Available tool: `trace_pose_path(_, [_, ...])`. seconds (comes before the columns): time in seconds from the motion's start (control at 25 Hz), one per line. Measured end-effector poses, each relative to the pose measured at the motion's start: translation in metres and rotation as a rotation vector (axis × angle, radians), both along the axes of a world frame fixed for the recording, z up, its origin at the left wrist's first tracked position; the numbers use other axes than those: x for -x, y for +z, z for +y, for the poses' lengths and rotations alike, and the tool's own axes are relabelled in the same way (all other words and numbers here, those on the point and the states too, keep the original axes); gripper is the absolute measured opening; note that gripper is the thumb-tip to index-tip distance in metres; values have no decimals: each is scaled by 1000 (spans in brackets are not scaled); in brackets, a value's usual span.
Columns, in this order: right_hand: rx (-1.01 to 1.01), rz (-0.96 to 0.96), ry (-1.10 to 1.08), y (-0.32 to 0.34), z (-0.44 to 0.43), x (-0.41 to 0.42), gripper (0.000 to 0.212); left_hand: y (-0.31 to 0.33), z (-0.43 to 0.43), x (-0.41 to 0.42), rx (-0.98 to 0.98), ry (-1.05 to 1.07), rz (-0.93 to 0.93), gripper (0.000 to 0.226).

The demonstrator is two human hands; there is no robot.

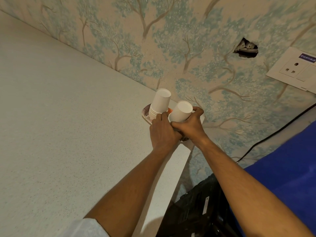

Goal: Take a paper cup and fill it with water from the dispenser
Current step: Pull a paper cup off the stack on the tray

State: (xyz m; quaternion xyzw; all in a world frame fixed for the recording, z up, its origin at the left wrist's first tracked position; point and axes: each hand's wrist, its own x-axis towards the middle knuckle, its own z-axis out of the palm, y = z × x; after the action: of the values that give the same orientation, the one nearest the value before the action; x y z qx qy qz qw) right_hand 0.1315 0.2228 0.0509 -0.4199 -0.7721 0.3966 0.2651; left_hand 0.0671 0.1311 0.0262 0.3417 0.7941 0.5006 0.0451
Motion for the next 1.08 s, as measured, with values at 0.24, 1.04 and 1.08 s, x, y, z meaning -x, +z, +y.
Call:
trace_pose_path(0.24, [-15,51,-12,3,7,-1,89,-2,3,1,-2,-1,3,63])
trace_pose_path(1.04, [-112,167,86,81,12,-37,84,-5,-19,-10,39,-31,134,99])
trace_pose_path(1.08, [-116,164,85,84,10,-44,84,0,-25,-14,10,-45,158,92])
